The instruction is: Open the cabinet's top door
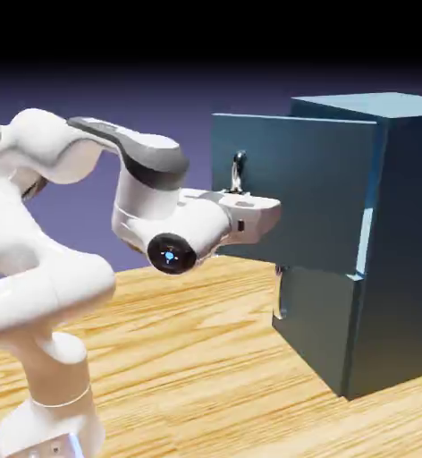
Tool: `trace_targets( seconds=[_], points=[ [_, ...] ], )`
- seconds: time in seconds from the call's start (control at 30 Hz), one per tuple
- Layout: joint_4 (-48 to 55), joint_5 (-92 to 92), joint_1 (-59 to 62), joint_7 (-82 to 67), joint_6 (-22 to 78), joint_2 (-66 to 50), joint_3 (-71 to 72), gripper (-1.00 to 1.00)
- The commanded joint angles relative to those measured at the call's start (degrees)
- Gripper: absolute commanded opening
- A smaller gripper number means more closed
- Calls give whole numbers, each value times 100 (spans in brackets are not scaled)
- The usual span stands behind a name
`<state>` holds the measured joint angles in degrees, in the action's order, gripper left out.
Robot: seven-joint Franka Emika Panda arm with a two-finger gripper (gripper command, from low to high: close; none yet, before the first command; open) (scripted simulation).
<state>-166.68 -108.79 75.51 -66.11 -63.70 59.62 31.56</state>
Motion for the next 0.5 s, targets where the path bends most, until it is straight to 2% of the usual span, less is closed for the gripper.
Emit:
trace_targets(
  seconds=[0.0, 0.2, 0.47],
  points=[
    [108, 237, 142, -158, 186, -208, -49, -100],
    [875, 1579, 816, -1057, 985, -1454, -156, -100],
    [2119, 3158, 1313, -1954, 1446, -3115, -37, -100]
  ],
)
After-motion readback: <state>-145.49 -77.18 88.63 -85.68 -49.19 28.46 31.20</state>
